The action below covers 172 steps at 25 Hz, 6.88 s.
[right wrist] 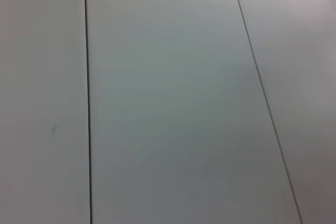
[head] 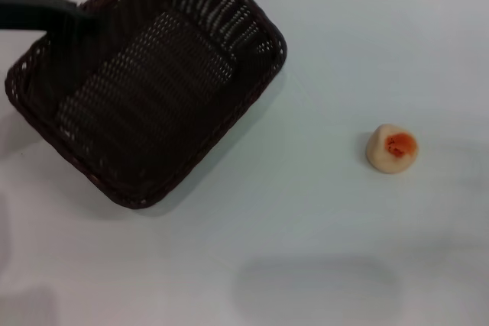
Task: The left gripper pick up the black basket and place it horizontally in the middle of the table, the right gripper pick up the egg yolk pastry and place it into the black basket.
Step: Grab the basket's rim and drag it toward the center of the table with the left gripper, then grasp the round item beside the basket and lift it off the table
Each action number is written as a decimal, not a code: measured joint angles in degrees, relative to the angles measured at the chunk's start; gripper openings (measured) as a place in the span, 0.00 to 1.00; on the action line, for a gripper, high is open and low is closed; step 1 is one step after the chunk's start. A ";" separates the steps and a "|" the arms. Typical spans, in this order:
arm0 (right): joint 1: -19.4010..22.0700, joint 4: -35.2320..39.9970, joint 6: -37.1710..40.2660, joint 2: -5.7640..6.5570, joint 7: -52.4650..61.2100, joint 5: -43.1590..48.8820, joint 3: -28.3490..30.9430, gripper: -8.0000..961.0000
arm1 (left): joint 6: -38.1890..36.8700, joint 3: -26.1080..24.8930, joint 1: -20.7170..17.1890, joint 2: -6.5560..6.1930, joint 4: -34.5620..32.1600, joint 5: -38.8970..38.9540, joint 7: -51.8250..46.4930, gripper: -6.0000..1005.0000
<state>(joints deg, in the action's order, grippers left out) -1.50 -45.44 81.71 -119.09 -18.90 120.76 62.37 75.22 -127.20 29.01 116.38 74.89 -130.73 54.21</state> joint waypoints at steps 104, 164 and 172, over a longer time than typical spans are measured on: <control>2.99 -0.88 5.15 -0.09 -0.43 -0.22 -3.27 0.73 | 4.32 1.03 10.34 1.59 -7.84 17.12 38.26 0.76; 13.47 -16.64 -30.02 0.70 -1.43 4.76 -21.47 0.73 | -8.12 -27.74 -8.56 1.69 -41.36 89.93 86.17 0.76; 12.98 -16.00 -34.43 0.57 -1.11 4.45 -20.97 0.73 | -6.88 -27.81 -8.71 1.83 -40.68 89.95 86.18 0.76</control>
<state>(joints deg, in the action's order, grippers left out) 11.48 -61.44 47.28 -118.51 -20.00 125.21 41.41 68.34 -155.00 20.31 118.21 34.21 -40.77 140.40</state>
